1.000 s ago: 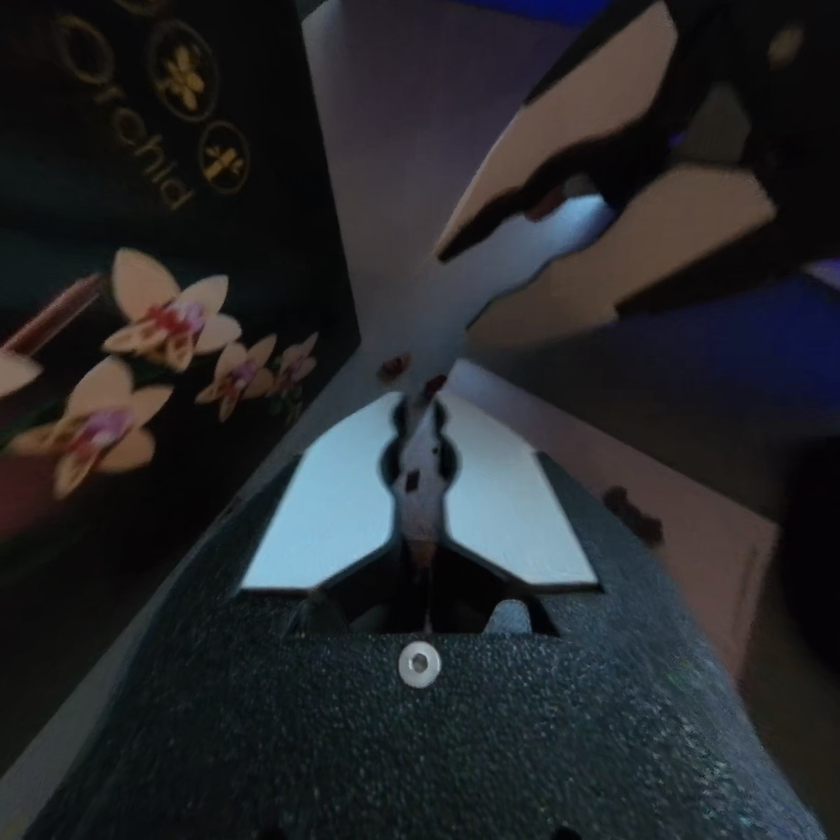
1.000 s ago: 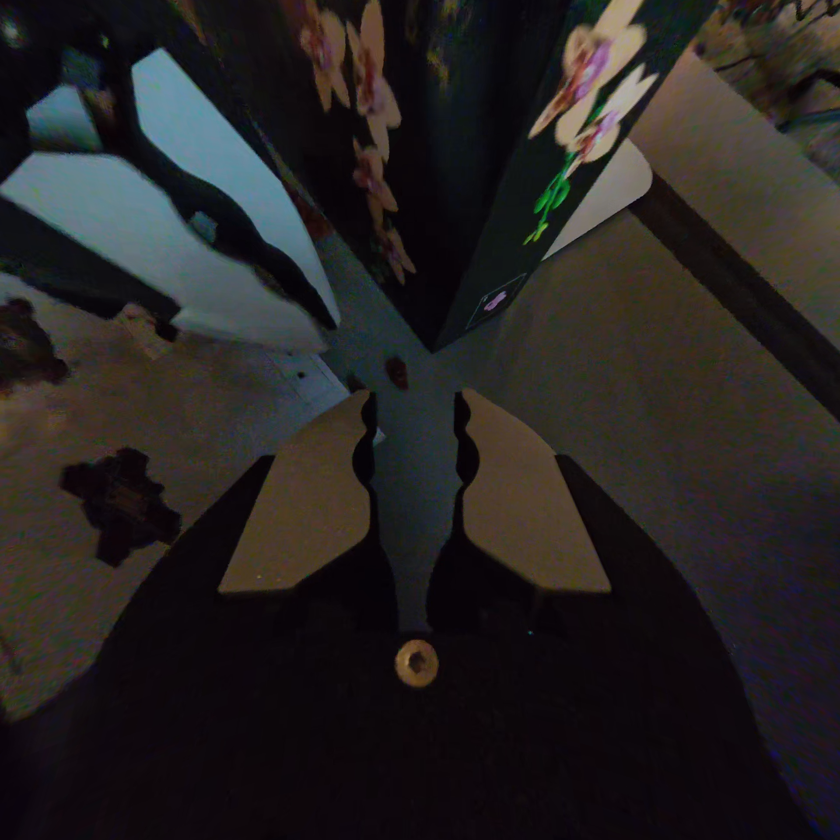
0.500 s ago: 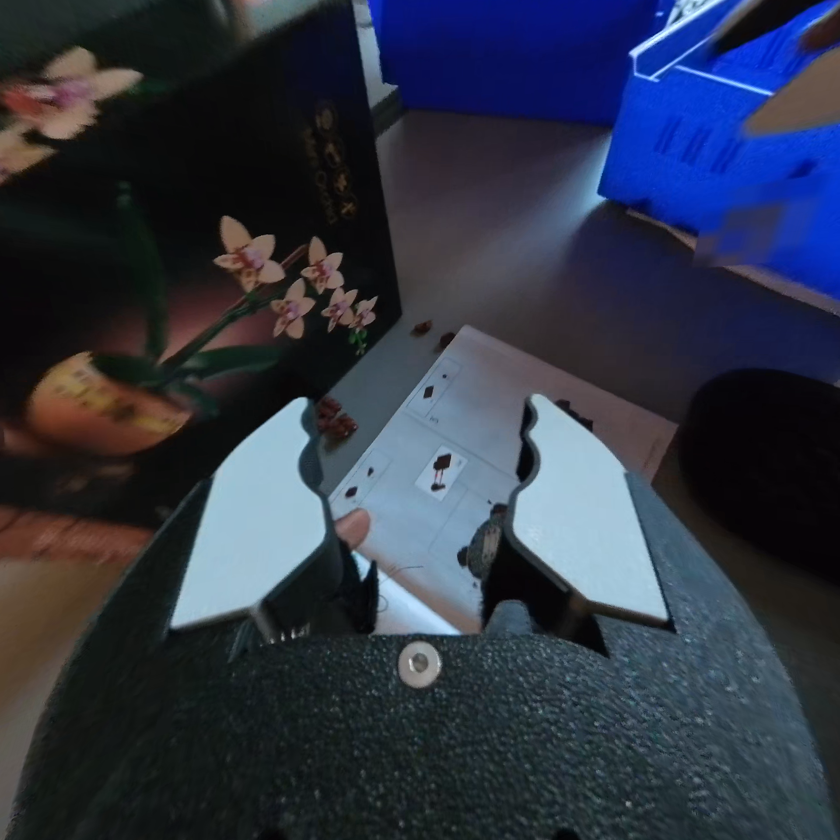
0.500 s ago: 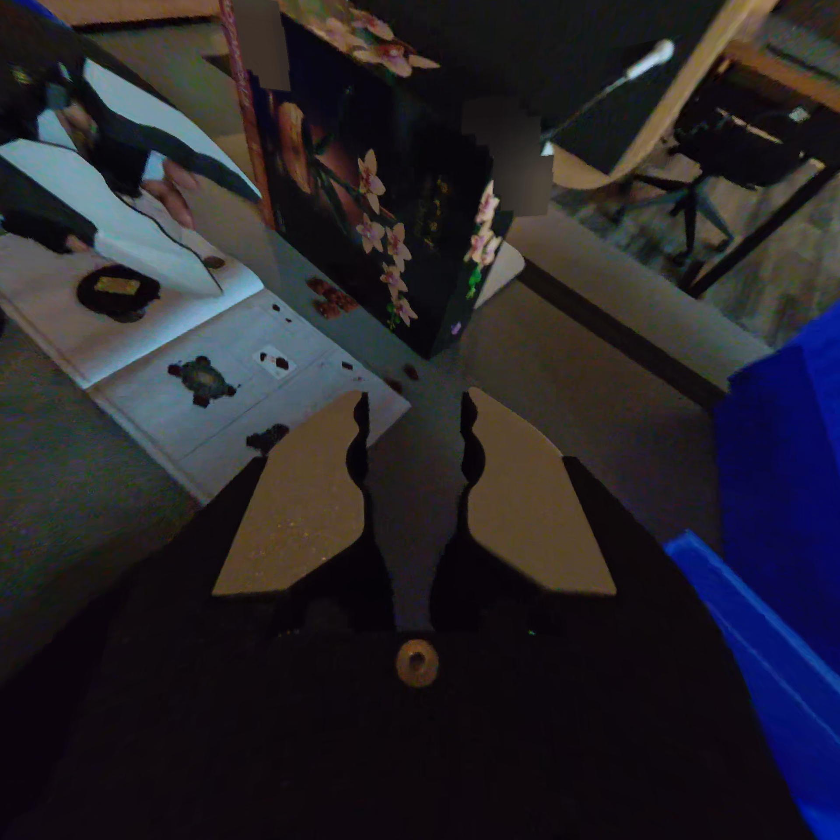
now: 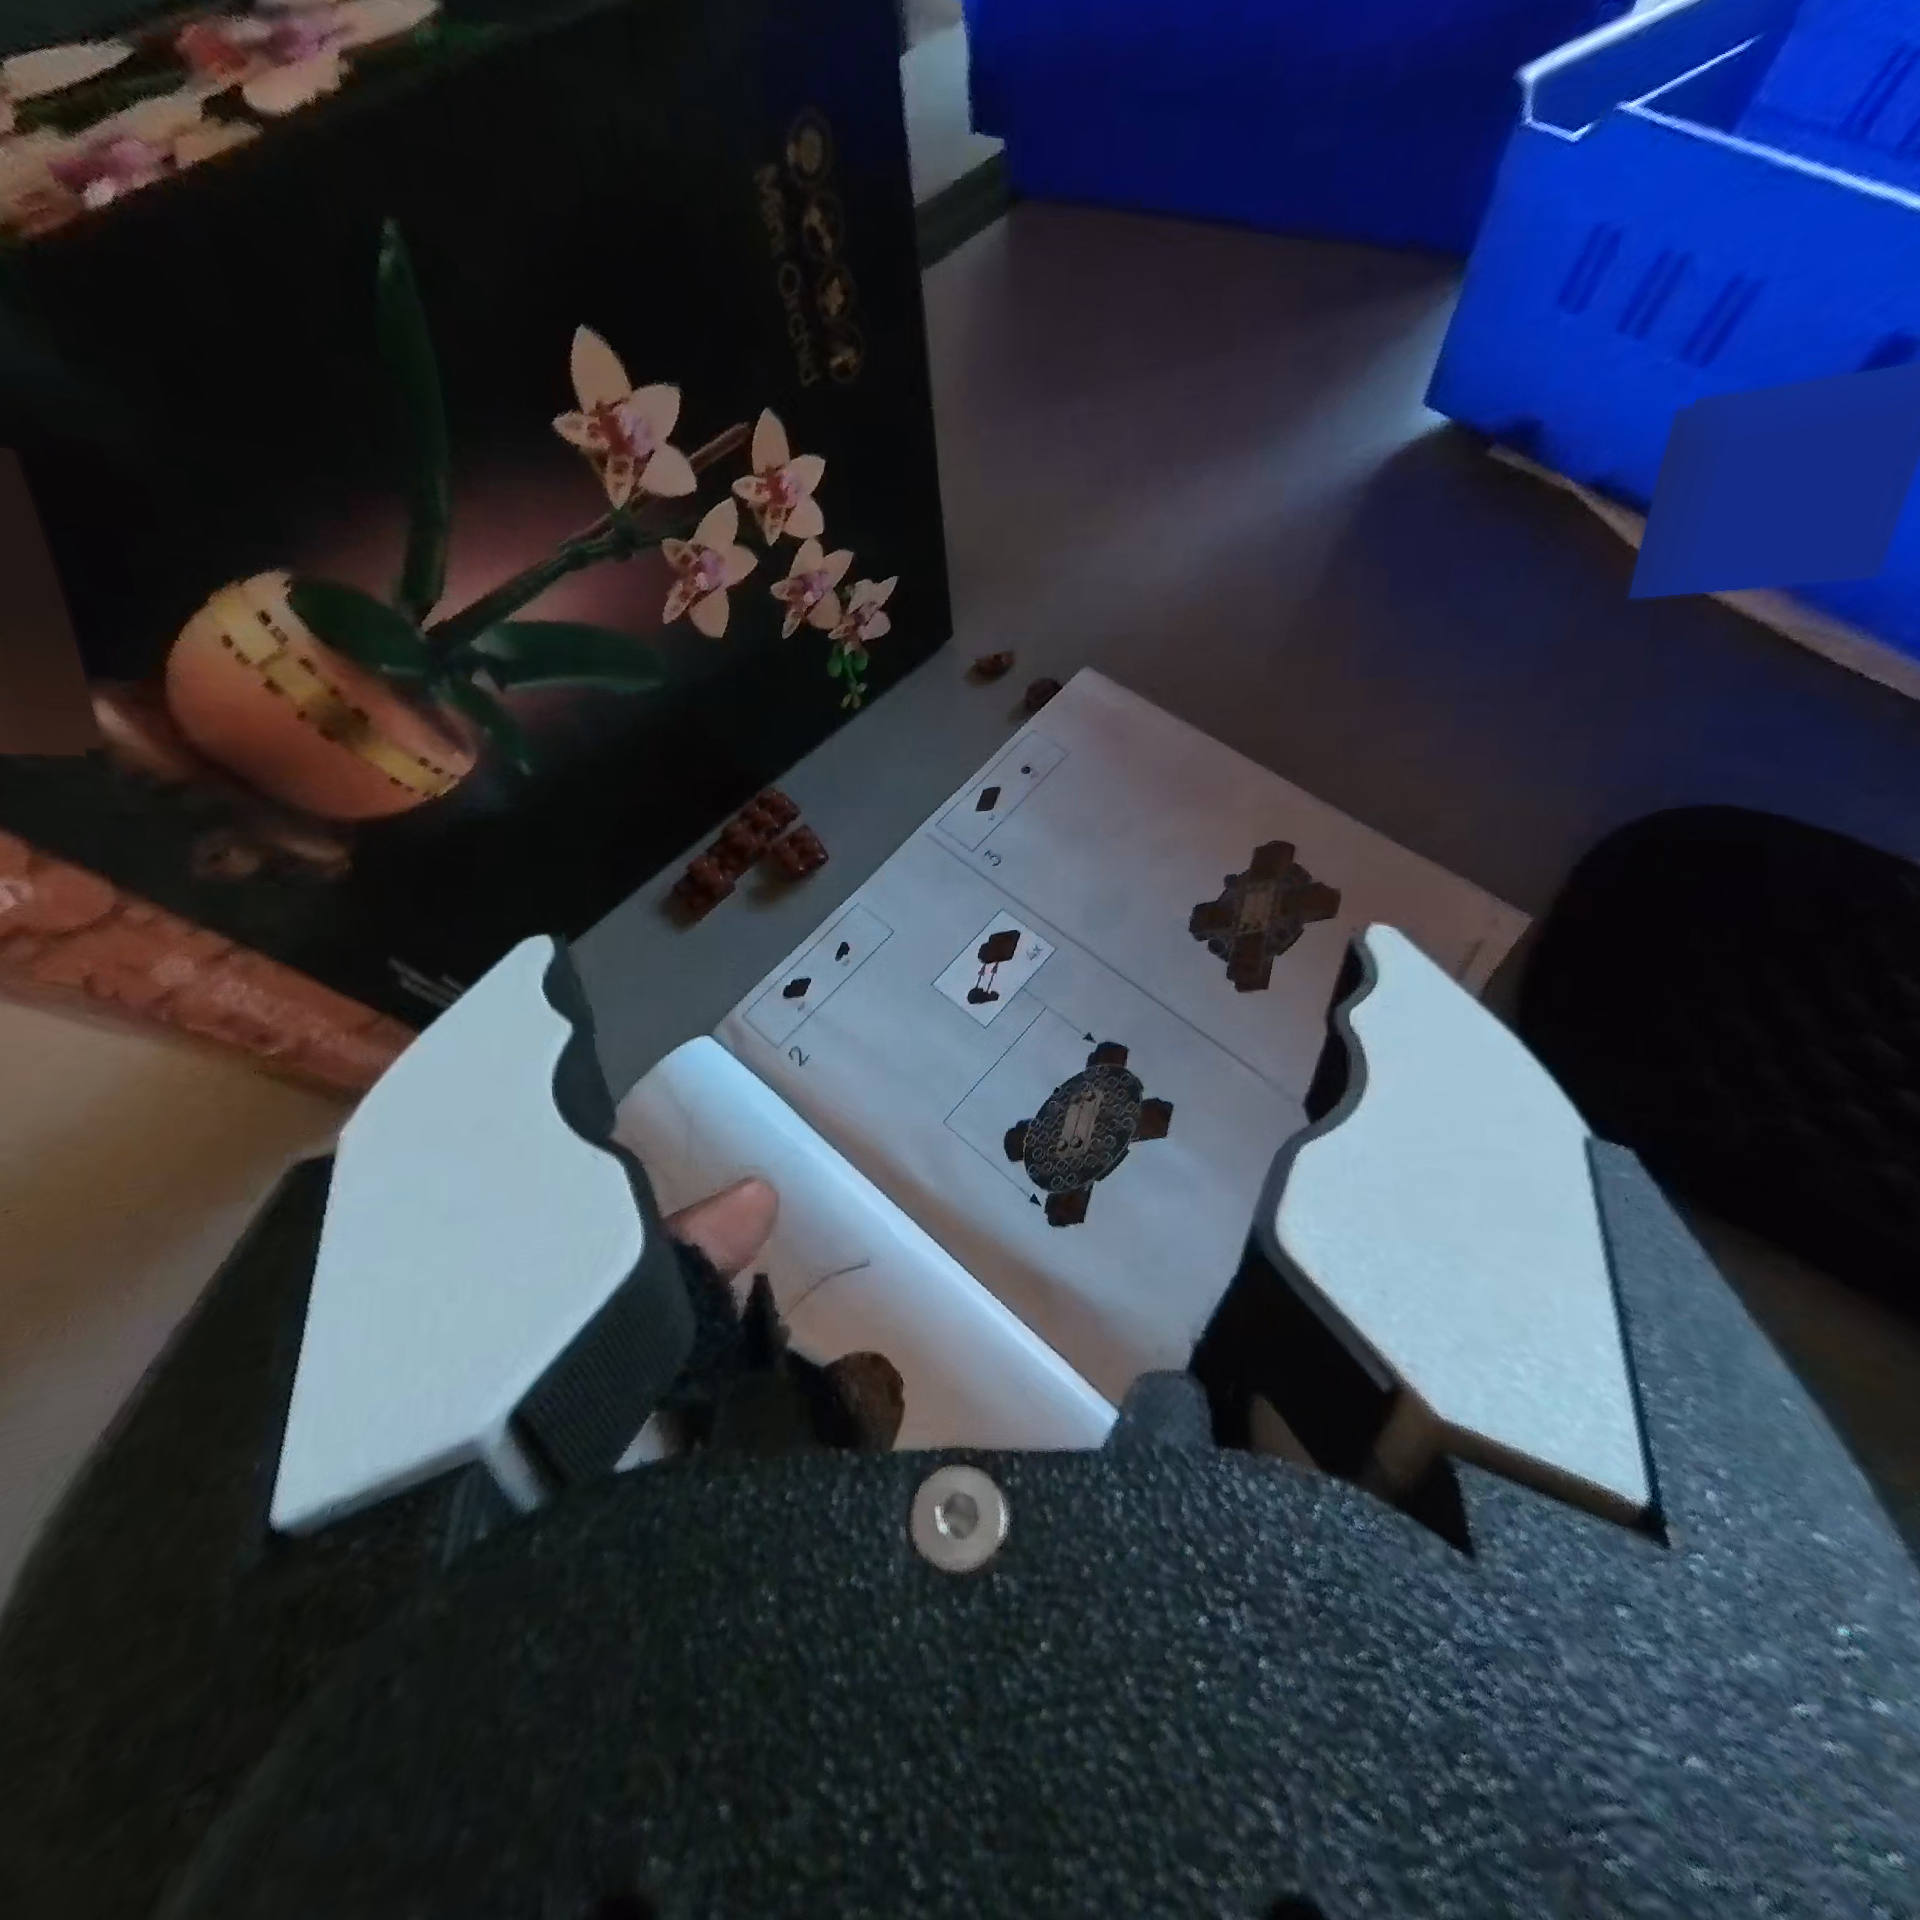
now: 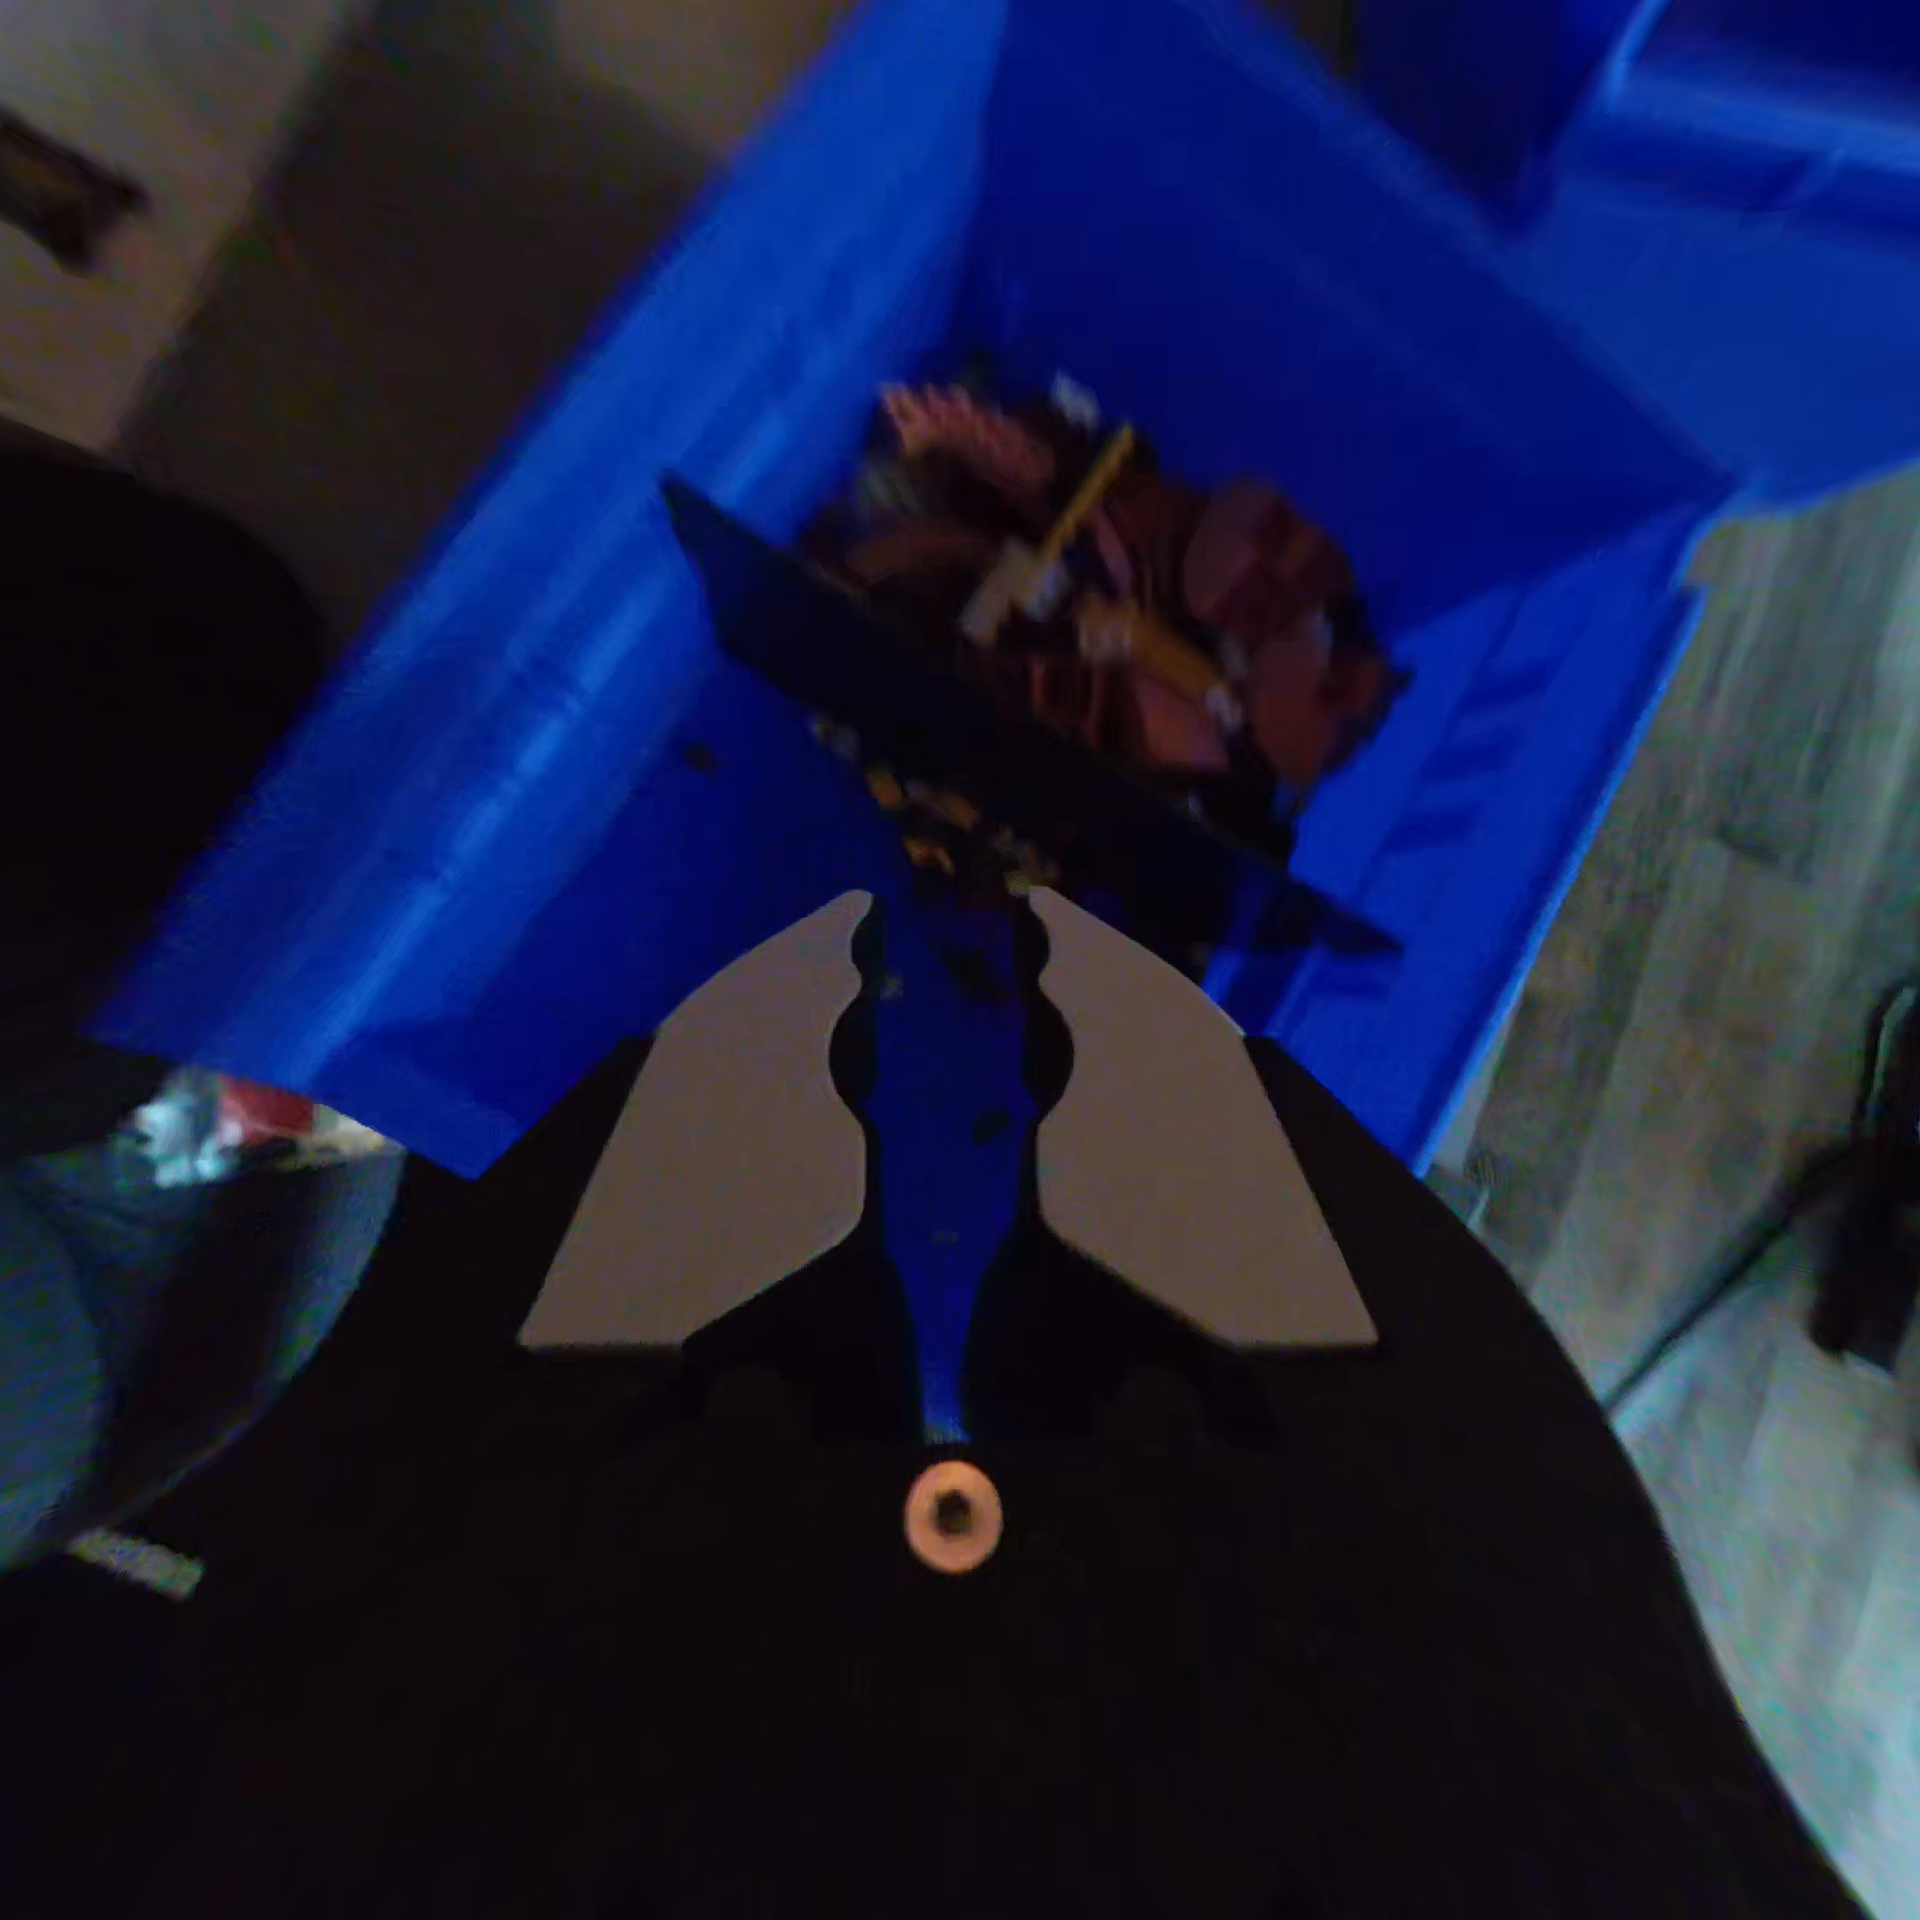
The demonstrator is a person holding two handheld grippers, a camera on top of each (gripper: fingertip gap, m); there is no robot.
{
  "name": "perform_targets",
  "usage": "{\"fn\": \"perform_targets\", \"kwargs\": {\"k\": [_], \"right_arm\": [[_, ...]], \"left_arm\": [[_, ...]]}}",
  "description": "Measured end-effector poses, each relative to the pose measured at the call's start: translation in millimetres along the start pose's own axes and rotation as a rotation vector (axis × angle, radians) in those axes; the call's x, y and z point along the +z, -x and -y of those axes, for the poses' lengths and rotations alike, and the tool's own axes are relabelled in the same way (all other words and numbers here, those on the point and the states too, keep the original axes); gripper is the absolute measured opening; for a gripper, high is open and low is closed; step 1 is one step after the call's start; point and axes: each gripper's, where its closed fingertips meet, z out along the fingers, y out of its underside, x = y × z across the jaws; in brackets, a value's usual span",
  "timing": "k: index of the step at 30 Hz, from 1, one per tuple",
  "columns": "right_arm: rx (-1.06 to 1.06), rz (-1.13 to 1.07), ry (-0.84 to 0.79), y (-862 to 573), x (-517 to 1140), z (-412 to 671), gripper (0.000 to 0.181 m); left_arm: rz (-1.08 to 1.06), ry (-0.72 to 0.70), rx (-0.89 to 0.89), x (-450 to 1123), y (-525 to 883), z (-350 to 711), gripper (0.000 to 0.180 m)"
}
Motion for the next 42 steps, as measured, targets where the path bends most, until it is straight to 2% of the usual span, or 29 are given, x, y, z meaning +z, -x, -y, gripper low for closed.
{"fn": "perform_targets", "kwargs": {"k": [5,10,15,21,27,35,42], "right_arm": [[-0.001,0.012,0.23,-4.3,36.9,-53.3,0.02],[-0.045,0.061,0.341,-6.7,60.9,-68.7,0.026],[-0.125,0.111,0.367,-6.8,71.3,-68.1,0.03],[-0.133,0.125,0.401,-8.4,76.0,-69.4,0.024],[-0.009,0.191,0.423,-4.9,78.0,-71.9,0.012],[0.006,0.179,0.28,-6.4,56.1,-46.5,0.01],[-0.203,0.28,-0.032,28.4,10.2,22.9,0.009]], "left_arm": [[0.015,0.01,-0.007,-0.9,-3.1,-6.6,0.125],[0.023,0.016,-0.02,-2.2,-3.0,-9.3,0.122],[0.033,0.016,-0.042,-3.1,1.5,-11.4,0.118],[0.033,0.019,-0.07,-2.1,5.3,-16.1,0.115],[0.038,0.009,-0.08,-4.8,8.6,-19.3,0.113],[0.047,-0.001,-0.077,-11.5,12.3,-22.3,0.11],[0.047,-0.016,-0.064,-16.3,12.8,-23.7,0.108]]}}
